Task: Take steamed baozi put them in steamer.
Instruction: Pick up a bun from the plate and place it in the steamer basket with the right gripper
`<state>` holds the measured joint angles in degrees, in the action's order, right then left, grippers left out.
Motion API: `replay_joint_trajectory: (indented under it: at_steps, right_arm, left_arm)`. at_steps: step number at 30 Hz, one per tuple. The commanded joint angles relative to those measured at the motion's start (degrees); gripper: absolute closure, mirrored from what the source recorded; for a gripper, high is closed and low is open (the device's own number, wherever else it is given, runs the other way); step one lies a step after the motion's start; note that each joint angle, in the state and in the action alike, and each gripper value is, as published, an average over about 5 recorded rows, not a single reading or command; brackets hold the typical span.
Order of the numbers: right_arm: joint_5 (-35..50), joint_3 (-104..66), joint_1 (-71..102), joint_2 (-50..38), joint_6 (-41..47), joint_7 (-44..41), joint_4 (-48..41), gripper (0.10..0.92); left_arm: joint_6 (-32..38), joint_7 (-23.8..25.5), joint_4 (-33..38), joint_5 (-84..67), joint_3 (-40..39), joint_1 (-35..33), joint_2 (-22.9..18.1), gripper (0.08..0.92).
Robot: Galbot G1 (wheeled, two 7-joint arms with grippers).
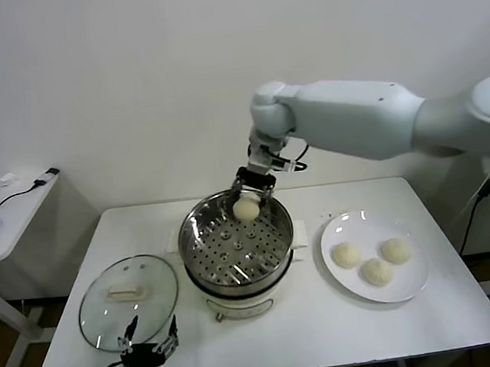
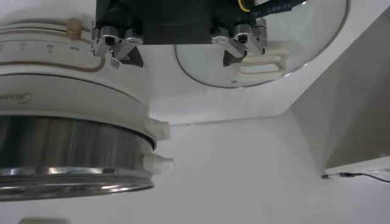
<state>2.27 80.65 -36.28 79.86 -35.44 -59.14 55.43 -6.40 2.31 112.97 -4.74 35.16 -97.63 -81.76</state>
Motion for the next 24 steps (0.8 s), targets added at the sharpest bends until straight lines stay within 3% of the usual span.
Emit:
replay_joint_trajectory:
  at_steps: [1, 17, 24]
  right_arm:
    - [-12.8, -4.9, 8.5, 8.7, -12.9, 1.3, -15.6, 0.448]
    - [-16.5, -9.6, 13.5, 9.9, -11.9, 4.6, -21.6, 0.416]
    - [-15.0, -9.2, 13.0, 9.7, -12.6, 3.2, -21.4, 0.252]
  left_arm:
    - [0.3, -0.1, -0.3, 0.1, -0.2, -0.2, 0.3, 0.177]
    - [0.5, -0.2, -1.5, 0.4, -0.9, 0.5, 0.3, 0.177]
    - [0.4, -0.2, -1.5, 0.3, -0.7, 0.7, 0.2, 0.177]
